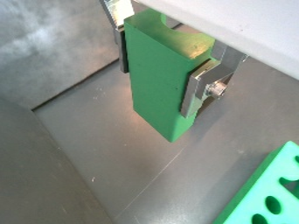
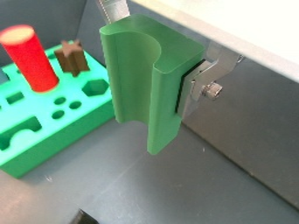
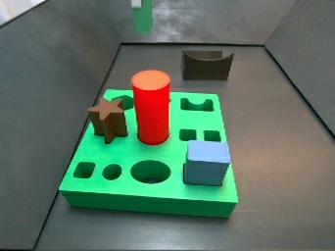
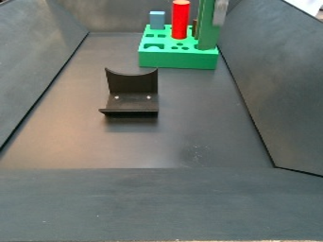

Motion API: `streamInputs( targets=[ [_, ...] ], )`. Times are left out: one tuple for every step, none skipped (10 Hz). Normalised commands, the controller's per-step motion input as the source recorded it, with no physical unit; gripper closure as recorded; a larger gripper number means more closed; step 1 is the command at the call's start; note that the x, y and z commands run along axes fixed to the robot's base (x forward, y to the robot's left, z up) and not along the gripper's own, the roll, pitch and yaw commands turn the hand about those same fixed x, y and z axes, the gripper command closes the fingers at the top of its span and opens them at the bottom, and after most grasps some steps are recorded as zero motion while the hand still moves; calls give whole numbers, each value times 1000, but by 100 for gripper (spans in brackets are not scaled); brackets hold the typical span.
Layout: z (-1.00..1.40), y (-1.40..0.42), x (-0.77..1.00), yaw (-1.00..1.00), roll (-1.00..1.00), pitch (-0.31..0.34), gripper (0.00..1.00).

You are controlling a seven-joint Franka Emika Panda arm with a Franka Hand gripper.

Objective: Pick up the arch object. Move up. Rotate the arch object. Move to above the board. Insert the arch object.
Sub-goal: Move to above the board.

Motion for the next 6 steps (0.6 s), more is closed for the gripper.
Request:
streamInputs(
  targets=[
    [1000,-64,-21,-6,-135,60,100],
    [1000,-60,-16,0,-118,67,100],
    [1000,-57,-10,4,-108,69,100],
    [1000,-52,-7,3,-102,69,100],
    [953,-43,1,6,-92,75,100],
    [727,-29,8,8,-83,80,100]
  ],
)
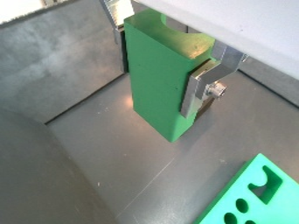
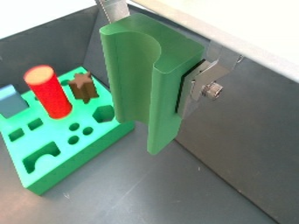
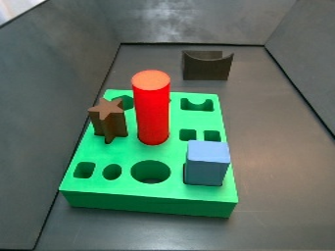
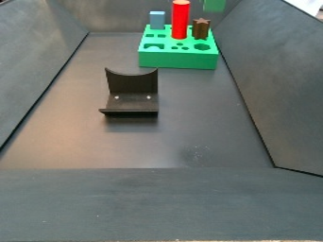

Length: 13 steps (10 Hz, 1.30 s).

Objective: Pick up the arch object. Move up. Rotate the arch object. Move to above the board. Insert the arch object.
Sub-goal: Move to above the board.

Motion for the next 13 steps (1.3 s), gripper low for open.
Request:
streamInputs(
  targets=[
    [560,-19,12,8,-76,81,100],
    [446,-13,12,10,-71,82,100],
    [230,-4,11,13,-63,85,100],
    [108,-1000,244,1000,68,37,100],
    [98,-1000,246,1000,75,38,100],
    [95,-1000,257,1000,81,42,100],
    [92,-1000,271,1000,74,46,100],
    [94,-1000,279,1000,74,54,100],
    [90,-1000,291,1000,74,59,100],
    [89,-1000,301,1000,73,63,100],
    [90,-1000,327,1000,75,74,100],
    [86,-1000,347,1000,77,80,100],
    [63,-686,281,1000,83,92,100]
  ],
)
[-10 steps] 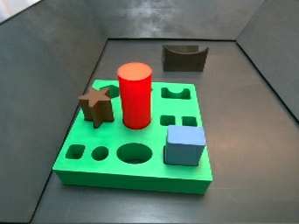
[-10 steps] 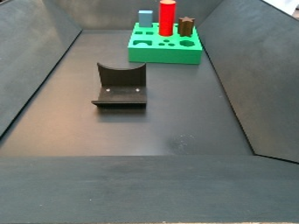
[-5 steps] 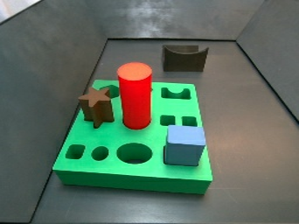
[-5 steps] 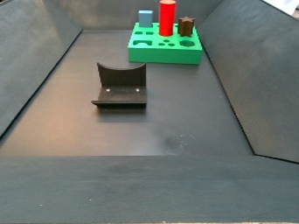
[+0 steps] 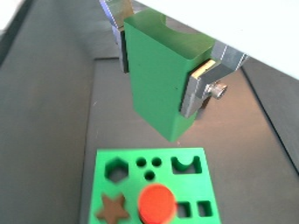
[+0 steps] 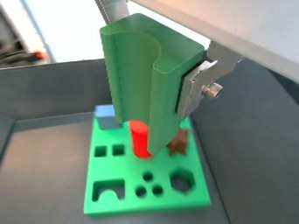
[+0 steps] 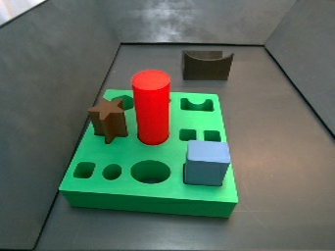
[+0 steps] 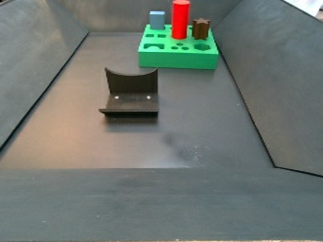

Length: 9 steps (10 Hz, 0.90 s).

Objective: Pick up the arch object. Move up. Rotate the arch object. Move to above the board. Insert the arch object.
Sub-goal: Move to above the board.

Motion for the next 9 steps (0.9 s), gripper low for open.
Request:
streamInputs(
  targets=[
    [51,-517,227,1000,85,98,100],
    [40,-267,138,1000,93,112,100],
    [28,-103,83,1000,101,129,100],
    [27,-68,70,1000,105,140,100],
    [23,-62,68,1000,112,149,100],
    [19,-51,73,1000,131,173,100],
    [21,-43,79,1000,156,207,100],
    [25,-41,84,1000,185,245,100],
    [27,-41,90,1000,225,297,100]
  ],
)
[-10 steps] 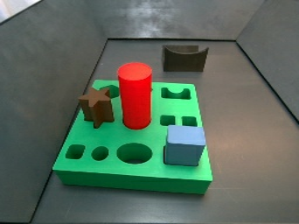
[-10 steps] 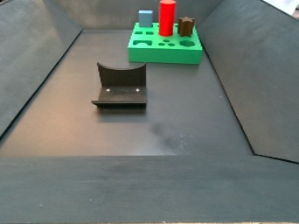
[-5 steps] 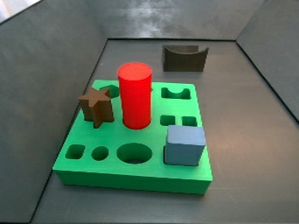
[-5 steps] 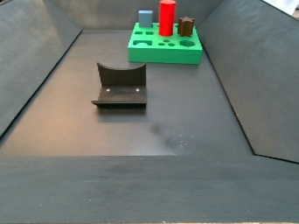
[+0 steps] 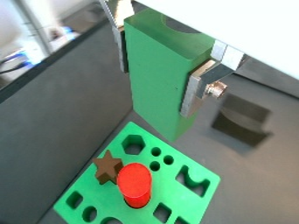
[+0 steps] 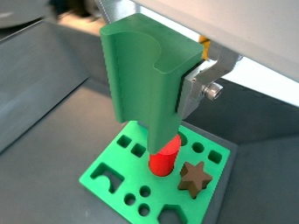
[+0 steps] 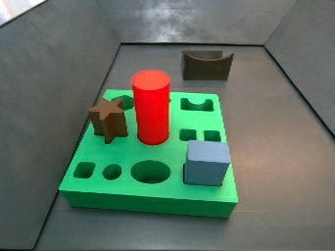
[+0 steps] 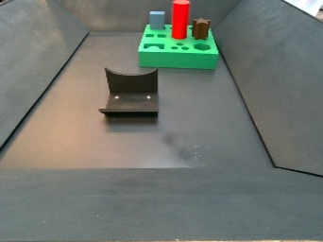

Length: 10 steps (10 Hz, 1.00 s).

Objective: Pick up the arch object. Move up. Rotate the arch object. Move to above the board. Insert the arch object.
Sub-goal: Move to above the board, then insert the arch object.

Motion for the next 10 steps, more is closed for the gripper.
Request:
streamInputs(
  targets=[
    [18,-44,99,754,212,268,100],
    [15,-42,93,430,181,207,100],
    [16,-38,82,260,157,159,100],
    [-86,0,0,0,0,-37,100],
    [-46,0,137,-20,-10,24,100],
    [-117,-66,-143,-71,0,-46,100],
    [-249,0,829,-134,0,37,100],
    [-191,29,994,-183,-33,4,100],
    [-231,97,1000,-166,-63,0,100],
    [-334,51,1000,-180,0,0,100]
  ],
)
